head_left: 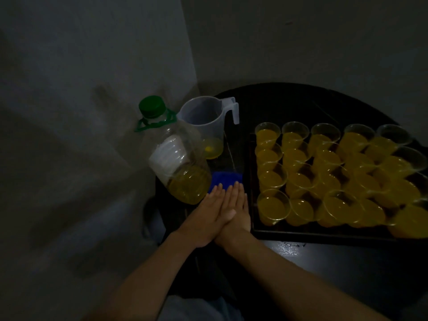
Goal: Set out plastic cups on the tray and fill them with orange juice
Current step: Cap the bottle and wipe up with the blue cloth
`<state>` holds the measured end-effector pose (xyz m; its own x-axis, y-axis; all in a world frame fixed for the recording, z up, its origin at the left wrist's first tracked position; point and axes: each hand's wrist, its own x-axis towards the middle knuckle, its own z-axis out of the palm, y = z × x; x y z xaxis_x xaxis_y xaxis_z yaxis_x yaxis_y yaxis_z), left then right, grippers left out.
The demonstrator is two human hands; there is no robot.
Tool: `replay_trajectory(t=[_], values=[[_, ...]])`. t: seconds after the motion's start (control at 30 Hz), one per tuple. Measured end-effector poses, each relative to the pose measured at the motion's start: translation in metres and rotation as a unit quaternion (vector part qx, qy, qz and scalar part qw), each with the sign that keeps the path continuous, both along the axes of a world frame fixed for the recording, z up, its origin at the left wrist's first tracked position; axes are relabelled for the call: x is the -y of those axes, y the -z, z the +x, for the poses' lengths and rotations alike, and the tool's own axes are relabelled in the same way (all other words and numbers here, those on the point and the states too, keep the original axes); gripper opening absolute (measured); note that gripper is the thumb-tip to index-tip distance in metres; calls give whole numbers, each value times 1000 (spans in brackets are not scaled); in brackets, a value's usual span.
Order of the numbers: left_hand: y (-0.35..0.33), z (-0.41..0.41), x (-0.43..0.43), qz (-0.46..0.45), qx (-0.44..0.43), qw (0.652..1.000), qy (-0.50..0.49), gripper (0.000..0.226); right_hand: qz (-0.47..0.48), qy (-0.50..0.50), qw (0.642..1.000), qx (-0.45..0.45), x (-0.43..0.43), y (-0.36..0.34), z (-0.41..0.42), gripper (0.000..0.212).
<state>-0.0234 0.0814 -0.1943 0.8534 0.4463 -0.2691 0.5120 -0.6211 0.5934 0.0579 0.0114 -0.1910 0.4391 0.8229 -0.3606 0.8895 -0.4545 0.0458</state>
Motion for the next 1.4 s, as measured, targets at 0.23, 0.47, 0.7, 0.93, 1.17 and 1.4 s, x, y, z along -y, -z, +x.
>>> replay_trajectory(t=[0.23, 0.47, 0.7, 0.93, 1.17, 1.4], values=[[-7, 1, 4, 22, -22, 1000, -4, 94, 17, -32, 999, 37, 3, 9, 0, 96], [-14, -11, 16, 55, -40, 998, 10, 80, 5, -30, 999, 27, 14, 12, -10, 98], [-22, -29, 38, 85, -59, 994, 34, 79, 6, -40, 999, 23, 38, 5, -25, 96], [-13, -58, 55, 173, -109, 976, 70, 85, 59, -56, 996, -38, 70, 4, -32, 99], [-5, -97, 65, 203, -98, 972, 72, 88, 112, -25, 992, -50, 79, 8, -74, 99], [-7, -121, 51, 192, -86, 975, 66, 94, 60, -52, 995, -58, 67, 3, -90, 99]])
